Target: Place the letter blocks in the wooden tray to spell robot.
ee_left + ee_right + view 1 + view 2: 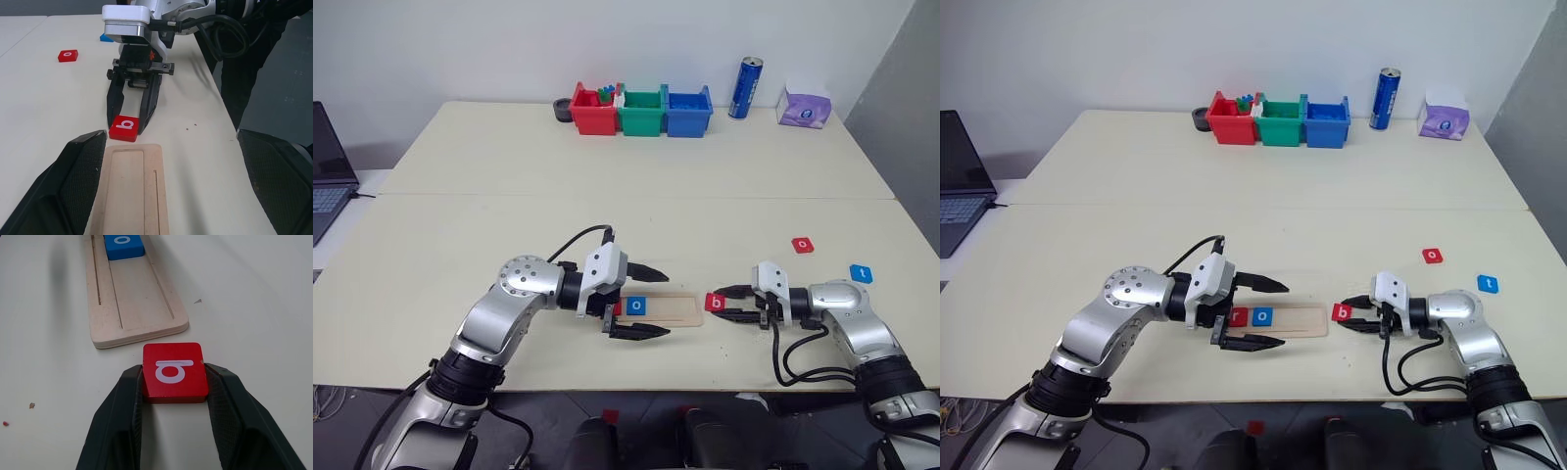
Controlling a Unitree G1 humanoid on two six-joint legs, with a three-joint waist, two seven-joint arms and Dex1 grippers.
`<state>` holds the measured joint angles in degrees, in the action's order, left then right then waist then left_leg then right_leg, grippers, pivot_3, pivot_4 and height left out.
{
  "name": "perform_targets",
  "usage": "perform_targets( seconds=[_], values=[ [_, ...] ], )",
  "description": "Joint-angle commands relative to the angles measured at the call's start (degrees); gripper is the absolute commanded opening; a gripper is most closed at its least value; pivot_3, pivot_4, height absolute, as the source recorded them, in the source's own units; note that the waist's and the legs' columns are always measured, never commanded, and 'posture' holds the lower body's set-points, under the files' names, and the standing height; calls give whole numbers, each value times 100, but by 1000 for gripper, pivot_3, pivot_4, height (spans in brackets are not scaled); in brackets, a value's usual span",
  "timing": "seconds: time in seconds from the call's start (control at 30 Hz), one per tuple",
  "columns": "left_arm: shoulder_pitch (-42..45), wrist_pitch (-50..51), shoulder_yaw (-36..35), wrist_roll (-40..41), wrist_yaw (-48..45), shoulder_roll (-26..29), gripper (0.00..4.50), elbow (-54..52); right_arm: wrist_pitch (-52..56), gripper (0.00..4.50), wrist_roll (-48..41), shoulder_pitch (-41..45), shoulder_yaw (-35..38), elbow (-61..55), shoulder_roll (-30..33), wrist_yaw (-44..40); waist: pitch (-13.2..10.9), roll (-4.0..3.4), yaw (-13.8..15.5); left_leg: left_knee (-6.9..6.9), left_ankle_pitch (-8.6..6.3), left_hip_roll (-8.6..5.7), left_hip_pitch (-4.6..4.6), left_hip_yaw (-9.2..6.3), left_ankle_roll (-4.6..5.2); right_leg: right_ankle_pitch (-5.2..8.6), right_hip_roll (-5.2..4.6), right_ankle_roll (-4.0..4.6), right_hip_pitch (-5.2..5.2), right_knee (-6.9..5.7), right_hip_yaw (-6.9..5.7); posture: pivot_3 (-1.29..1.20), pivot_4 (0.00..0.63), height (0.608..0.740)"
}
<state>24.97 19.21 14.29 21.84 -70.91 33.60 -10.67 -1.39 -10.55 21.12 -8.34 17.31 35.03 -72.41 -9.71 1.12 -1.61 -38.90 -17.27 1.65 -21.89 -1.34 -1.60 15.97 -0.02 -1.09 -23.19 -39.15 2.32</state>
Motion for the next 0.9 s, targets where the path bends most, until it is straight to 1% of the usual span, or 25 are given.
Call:
perform_targets(
  seconds=[0.03,0.27,0.43,0.5,0.6,0.7,0.9],
  values=[
    [101,-102,-72,30,-15,-11,4500,-72,-19,1466,-69,-6,51,-107,48,-53,0,0,0,0,0,0,0,0,0,0,0,0,0,0,0,0,150,740],
    [116,-141,-85,50,-73,2,4500,-31,115,1466,-238,-59,193,-453,327,-224,0,0,1,0,0,0,0,0,0,0,-1,0,0,0,0,0,150,740],
    [146,-371,-167,56,-292,86,4500,140,419,1466,-426,106,241,-752,526,-367,0,0,-1,-1,0,0,0,-1,0,0,0,0,0,-2,-1,0,150,740],
    [145,-485,-240,81,-442,188,4500,234,634,1466,-507,225,213,-899,514,-369,0,0,-15,-1,0,0,1,0,0,0,0,0,0,-3,0,0,150,740],
    [83,-633,-329,76,-626,369,4500,354,875,1466,-587,374,112,-1078,424,-342,0,-1,-20,-1,0,2,3,-1,0,0,3,1,-1,-5,-1,0,150,740],
    [-46,-860,-494,31,-747,596,4500,559,1085,1466,-631,518,-27,-1218,162,-229,0,-1,-18,0,0,3,2,-4,0,0,4,1,-1,-5,-4,0,150,740],
    [-227,-1167,-662,7,-911,834,4500,789,891,1466,-374,836,-315,-817,-275,-243,-2,-3,-4,0,0,2,0,-1,0,0,1,1,-2,-3,-5,0,150,740]
  ],
)
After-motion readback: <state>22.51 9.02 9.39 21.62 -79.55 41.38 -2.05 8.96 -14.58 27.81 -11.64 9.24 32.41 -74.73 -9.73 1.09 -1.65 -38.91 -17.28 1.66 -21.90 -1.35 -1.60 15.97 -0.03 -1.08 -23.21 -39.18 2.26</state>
